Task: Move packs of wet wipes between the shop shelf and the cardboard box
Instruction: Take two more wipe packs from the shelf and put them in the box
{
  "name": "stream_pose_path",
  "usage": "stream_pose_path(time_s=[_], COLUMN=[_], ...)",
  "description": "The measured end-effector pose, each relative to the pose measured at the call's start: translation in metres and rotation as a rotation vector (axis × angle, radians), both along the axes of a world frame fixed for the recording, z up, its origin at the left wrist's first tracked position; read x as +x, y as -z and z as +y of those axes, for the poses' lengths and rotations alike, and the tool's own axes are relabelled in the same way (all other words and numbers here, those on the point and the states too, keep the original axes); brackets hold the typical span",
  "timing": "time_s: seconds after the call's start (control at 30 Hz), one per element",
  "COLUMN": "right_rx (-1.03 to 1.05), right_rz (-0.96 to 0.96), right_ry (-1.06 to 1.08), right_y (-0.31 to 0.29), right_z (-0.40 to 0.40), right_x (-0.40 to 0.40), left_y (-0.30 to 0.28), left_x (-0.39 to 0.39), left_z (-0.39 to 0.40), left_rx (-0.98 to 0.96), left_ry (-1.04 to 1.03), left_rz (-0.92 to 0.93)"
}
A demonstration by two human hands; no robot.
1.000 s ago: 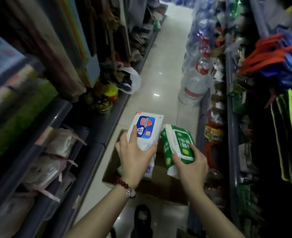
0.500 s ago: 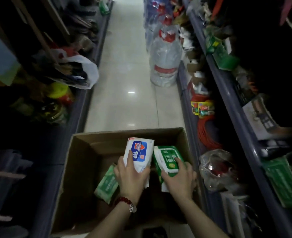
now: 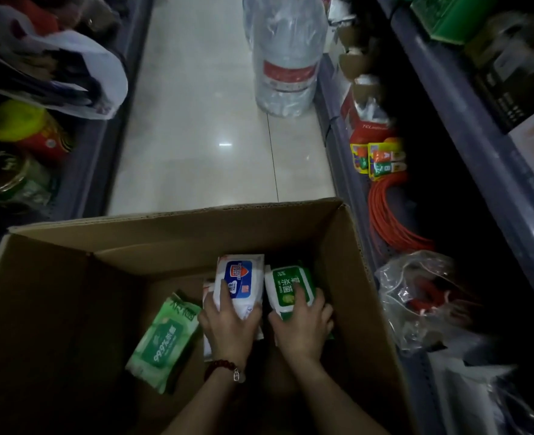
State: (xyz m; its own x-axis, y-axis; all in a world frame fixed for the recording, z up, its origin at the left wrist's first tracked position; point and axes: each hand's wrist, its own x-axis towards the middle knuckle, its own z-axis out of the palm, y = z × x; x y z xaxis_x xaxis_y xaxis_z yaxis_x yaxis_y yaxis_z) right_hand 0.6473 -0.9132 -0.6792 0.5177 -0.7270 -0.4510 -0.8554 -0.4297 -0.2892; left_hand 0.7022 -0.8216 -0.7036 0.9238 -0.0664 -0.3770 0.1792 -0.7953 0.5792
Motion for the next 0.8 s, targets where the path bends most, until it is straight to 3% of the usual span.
stream_pose_path(time_s=[0.27,0.43,0.53,0.8], right_rx=[-0.011,0.201,0.231,0.213], right_rz=[0.033,0.109,0.068,0.028], right_ry=[-0.063,-0.203,-0.184,-0.19], right_y=[0.066,0.084,0.075,-0.007], right_z=[-0.01,-0.021,-0.029,-0.038], right_x=[0.015,0.008,0.009,0.014], left_y=[0.056,0.072,0.072,0.015], left_x=[-0.001,-0.006,-0.004,0.004], left_z=[-0.014,-0.002,-0.006,-0.006], left_rx=[0.062,-0.031,-0.097,-0.078], left_ry=[0.069,0.199,0.289,0.226], left_rz=[-0.003,0.059,0.101,0.298])
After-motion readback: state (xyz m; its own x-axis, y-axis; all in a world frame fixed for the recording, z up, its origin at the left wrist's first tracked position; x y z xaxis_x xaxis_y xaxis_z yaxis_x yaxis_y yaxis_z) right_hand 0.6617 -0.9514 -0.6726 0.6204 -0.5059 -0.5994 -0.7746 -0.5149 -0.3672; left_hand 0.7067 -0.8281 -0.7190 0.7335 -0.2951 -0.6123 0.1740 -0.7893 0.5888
